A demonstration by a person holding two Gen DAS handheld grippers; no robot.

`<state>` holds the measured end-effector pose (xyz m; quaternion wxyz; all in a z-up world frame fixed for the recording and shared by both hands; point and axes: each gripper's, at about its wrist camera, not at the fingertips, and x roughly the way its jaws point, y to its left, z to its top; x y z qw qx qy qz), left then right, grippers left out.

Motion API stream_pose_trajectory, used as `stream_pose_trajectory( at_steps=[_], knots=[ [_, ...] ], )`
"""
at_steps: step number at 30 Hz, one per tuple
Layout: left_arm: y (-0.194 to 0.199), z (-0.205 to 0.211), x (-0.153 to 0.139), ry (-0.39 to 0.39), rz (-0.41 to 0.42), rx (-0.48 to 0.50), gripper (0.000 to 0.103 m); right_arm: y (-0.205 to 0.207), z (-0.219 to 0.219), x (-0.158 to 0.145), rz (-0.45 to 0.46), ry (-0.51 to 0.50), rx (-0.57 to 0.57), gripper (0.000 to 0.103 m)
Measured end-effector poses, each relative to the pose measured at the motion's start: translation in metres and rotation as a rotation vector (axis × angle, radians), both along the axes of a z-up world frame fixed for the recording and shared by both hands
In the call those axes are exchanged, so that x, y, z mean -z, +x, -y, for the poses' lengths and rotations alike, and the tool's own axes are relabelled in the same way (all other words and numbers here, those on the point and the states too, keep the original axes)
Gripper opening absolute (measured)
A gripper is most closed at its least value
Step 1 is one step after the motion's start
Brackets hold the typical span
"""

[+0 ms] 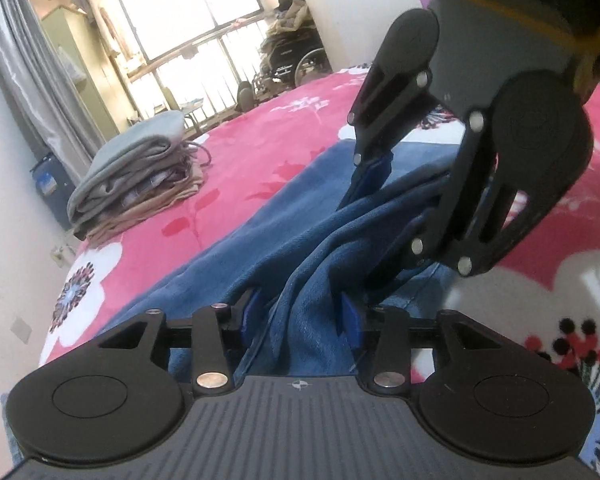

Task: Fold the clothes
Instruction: 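Lift the jeans edge with both tools and fold it over the jeans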

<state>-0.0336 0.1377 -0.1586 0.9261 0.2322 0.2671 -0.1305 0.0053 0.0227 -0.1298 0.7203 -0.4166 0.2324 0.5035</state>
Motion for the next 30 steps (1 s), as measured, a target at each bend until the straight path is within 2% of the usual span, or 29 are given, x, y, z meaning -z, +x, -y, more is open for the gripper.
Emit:
stream_pose_trajectory(
  at_steps=[2,4,8,9,11,13,17,18,20,22,23,24,27,30],
  knots=[
    [0.001,0.001,0.000,0.005,0.006,-0.001,0.045,-0.002,0.000,0.003,0.069,-0.009,0.011,0.038],
    [-0.001,0.002,-0.002,0.005,0.012,0.001,0.046,-0.005,0.002,0.001,0.088,-0.008,0.018,0.031],
    [-0.015,0.005,-0.013,0.020,0.053,0.017,0.048,-0.026,0.005,0.016,0.234,-0.111,-0.040,0.031],
    [-0.019,0.005,-0.016,0.016,0.062,0.025,0.053,-0.029,0.005,0.019,0.260,-0.125,-0.046,0.031],
    [-0.023,0.007,-0.019,0.016,0.070,0.042,0.059,-0.029,0.005,0.020,0.266,-0.126,-0.037,0.033],
    [-0.017,0.010,-0.012,0.061,0.062,0.044,0.066,-0.026,0.004,0.020,0.256,-0.117,-0.021,0.033],
    [0.005,0.006,0.002,0.123,0.021,0.032,0.069,-0.025,0.003,0.023,0.255,-0.139,-0.026,0.031],
    [0.009,0.003,0.003,0.120,0.011,0.028,0.069,-0.026,0.004,0.024,0.261,-0.145,-0.027,0.026],
    [0.011,-0.003,-0.001,0.072,-0.009,0.032,0.066,-0.028,0.006,0.024,0.275,-0.141,-0.010,0.017],
    [0.009,-0.006,-0.004,0.035,-0.021,0.044,0.041,-0.030,0.008,0.022,0.309,-0.121,0.007,0.012],
    [0.005,-0.006,-0.004,0.037,-0.016,0.058,0.038,-0.034,0.008,0.021,0.352,-0.114,0.005,0.011],
    [0.001,-0.004,-0.003,0.054,-0.005,0.070,0.029,-0.038,0.009,0.021,0.403,-0.114,-0.003,0.011],
    [-0.014,0.004,0.002,0.136,0.022,0.105,0.022,-0.050,0.013,0.029,0.514,-0.145,-0.044,0.011],
    [-0.023,0.010,0.014,0.197,0.020,0.137,0.020,-0.059,0.024,0.062,0.568,-0.257,-0.129,0.011]
  ],
)
